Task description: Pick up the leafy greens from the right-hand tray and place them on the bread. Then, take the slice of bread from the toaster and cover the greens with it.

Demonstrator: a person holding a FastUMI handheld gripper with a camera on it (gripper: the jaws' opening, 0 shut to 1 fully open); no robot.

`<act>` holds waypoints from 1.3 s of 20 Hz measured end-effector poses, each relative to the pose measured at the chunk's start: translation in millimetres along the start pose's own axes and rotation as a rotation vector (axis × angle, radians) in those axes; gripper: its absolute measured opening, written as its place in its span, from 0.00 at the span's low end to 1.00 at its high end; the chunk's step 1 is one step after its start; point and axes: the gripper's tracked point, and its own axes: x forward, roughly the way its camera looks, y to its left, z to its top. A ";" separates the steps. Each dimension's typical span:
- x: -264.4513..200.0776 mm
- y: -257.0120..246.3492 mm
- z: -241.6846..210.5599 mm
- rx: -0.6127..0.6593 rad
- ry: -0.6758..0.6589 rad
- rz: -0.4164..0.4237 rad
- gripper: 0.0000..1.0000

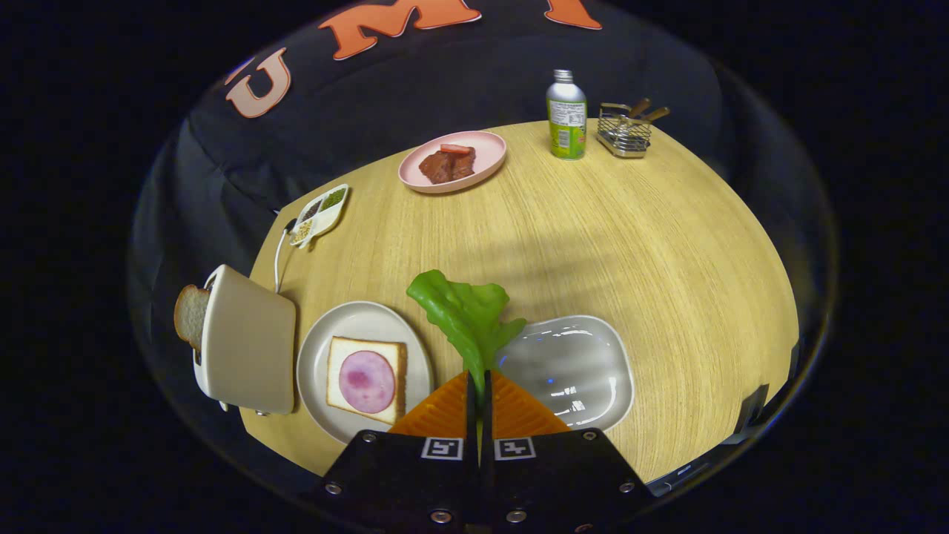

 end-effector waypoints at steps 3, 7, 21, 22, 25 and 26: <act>0.7 29.0 -1.4 -0.052 0.008 0.052 0.01; 11.2 65.4 -6.3 -0.109 0.022 0.112 0.02; 46.6 124.3 -40.5 -0.119 0.202 0.200 0.19; 46.1 126.8 -40.5 -0.123 0.201 0.200 0.22; 41.9 136.7 -36.8 -0.145 0.174 0.215 0.38; 42.3 136.4 -34.0 -0.154 0.165 0.208 0.43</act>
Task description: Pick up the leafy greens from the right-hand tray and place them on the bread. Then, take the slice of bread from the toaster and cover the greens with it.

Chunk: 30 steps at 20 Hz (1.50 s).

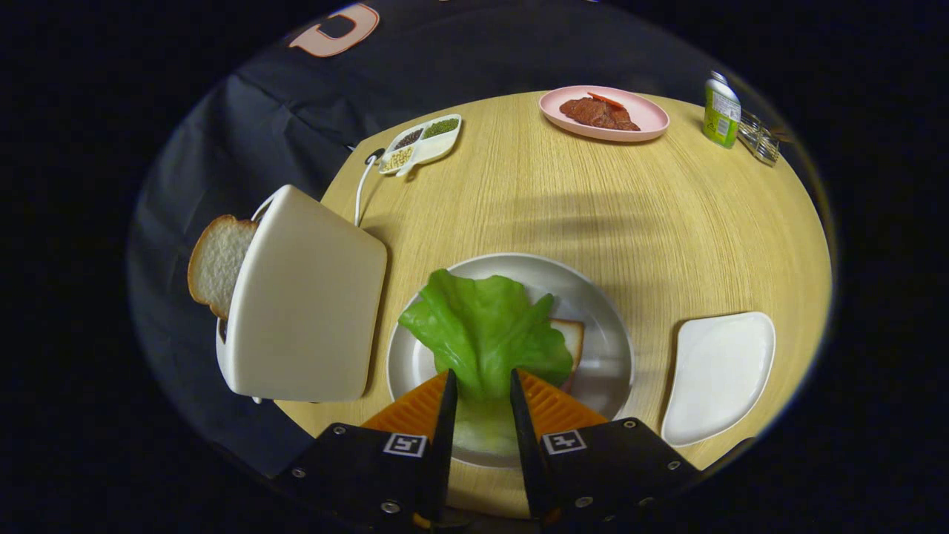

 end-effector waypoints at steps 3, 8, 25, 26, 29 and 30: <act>-6.0 2.2 10.2 -0.012 -0.034 -0.015 0.53; -38.0 17.4 46.4 -0.033 -0.133 -0.033 0.73; -105.7 174.5 124.6 -0.275 -0.152 -0.086 0.93; -101.9 180.1 124.0 -0.277 -0.138 -0.096 0.93; -88.0 206.2 123.4 -0.277 -0.094 -0.086 0.93; -84.4 210.5 125.4 -0.284 -0.086 -0.097 0.93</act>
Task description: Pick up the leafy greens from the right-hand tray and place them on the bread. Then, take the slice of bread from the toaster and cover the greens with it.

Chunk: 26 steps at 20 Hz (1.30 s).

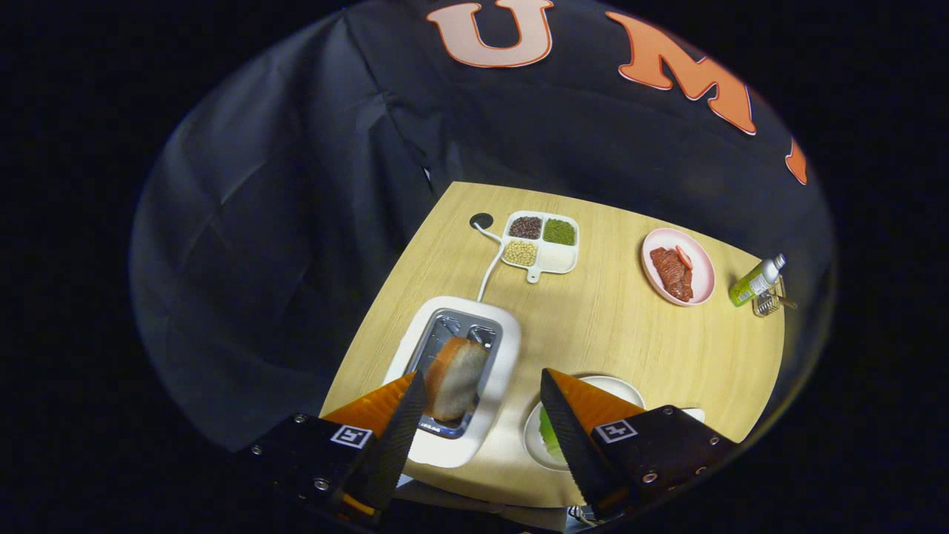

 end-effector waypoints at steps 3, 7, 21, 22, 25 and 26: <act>17.7 9.8 -1.8 -0.008 0.048 -0.026 0.89; 40.0 9.0 -16.0 -0.008 0.151 -0.072 0.76; 24.3 5.7 -10.1 0.137 0.148 0.057 0.11; 17.2 1.8 -7.6 0.137 0.129 0.067 0.11; -2.7 -6.7 -6.5 0.155 0.076 0.122 0.11; -10.6 -9.4 -4.1 0.166 0.055 0.147 0.11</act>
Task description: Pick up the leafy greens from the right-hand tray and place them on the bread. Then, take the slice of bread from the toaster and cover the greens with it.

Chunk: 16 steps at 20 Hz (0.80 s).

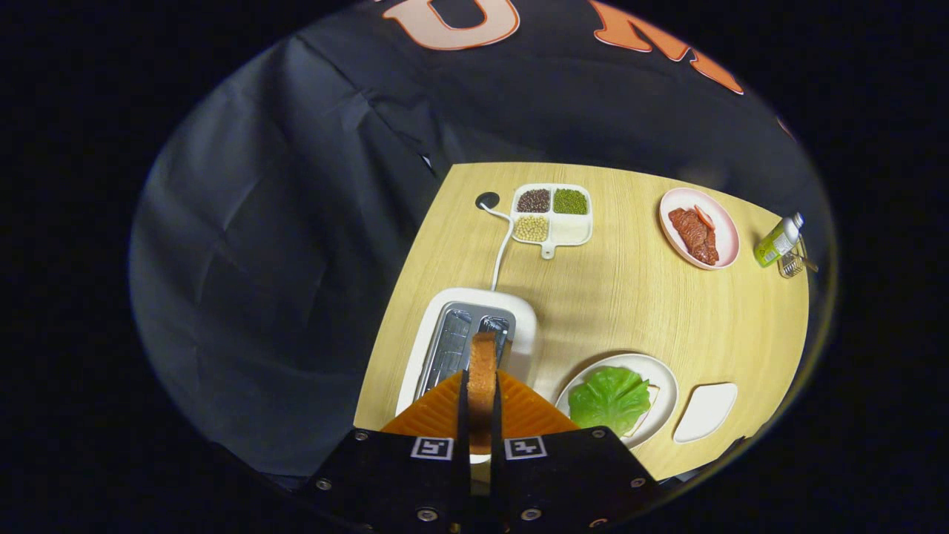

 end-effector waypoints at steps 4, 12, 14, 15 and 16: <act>-32.6 -9.3 6.7 0.032 -0.078 0.094 0.11; -43.8 -72.7 -27.6 0.077 -0.129 0.157 0.11; -35.4 -88.6 -41.6 0.103 -0.122 0.167 0.11; -30.3 -94.4 -48.2 0.111 -0.119 0.173 0.11; -21.9 -105.4 -56.7 0.111 -0.111 0.165 0.11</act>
